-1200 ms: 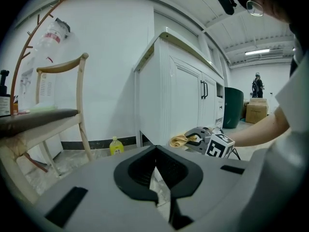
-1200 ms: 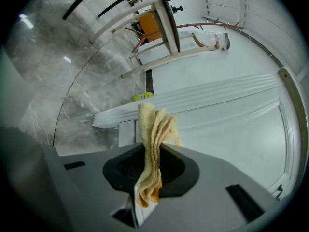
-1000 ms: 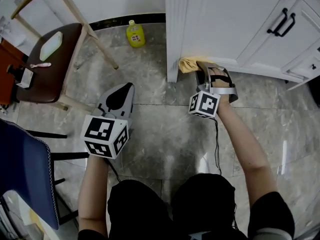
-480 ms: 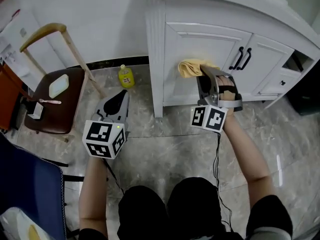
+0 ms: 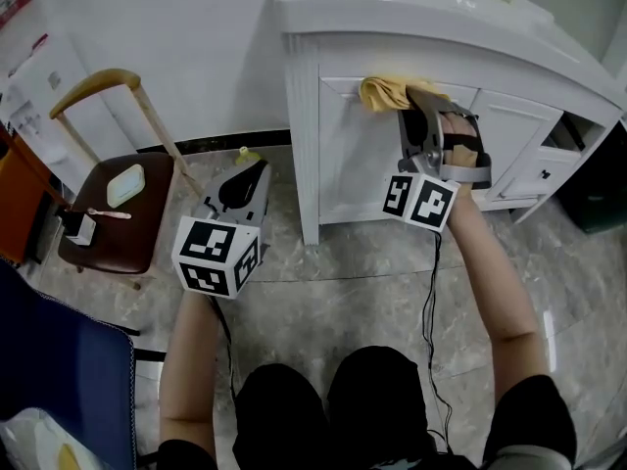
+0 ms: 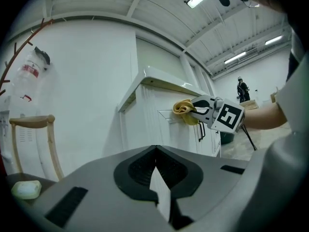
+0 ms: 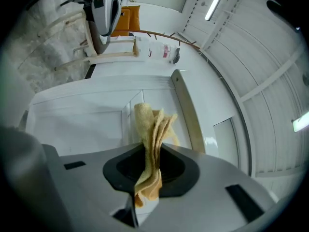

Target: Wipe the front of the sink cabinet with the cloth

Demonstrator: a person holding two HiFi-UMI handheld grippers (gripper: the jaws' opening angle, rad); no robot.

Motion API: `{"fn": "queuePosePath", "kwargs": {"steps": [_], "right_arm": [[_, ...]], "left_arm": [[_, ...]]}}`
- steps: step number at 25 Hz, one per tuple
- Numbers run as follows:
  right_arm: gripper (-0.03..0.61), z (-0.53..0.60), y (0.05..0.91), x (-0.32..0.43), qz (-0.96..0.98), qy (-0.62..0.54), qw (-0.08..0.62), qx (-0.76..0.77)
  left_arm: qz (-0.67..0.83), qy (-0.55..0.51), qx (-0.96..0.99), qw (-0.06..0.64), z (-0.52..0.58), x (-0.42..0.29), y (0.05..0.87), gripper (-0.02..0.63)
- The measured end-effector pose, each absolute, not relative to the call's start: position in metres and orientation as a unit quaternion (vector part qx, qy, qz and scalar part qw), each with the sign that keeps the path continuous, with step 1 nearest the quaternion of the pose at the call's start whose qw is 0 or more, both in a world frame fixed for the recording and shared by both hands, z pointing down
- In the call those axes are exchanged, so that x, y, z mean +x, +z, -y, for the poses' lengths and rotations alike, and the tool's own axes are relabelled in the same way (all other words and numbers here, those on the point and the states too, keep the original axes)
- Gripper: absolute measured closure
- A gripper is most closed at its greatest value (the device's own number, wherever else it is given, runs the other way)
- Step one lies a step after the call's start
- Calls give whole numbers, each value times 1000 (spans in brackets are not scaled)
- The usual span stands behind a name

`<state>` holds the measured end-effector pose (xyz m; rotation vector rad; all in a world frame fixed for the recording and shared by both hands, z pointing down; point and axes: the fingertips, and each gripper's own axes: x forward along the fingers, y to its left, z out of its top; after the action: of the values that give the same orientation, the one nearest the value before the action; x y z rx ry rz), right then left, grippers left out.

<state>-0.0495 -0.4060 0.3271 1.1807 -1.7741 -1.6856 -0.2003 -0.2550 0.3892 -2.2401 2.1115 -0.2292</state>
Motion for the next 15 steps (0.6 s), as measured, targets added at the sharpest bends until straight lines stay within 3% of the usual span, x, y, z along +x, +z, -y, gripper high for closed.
{"fn": "queuePosePath", "kwargs": {"steps": [15], "right_arm": [[514, 421, 472, -55, 666, -573, 286, 382]], "left_arm": [[-666, -111, -734, -72, 256, -192, 508, 597]]}}
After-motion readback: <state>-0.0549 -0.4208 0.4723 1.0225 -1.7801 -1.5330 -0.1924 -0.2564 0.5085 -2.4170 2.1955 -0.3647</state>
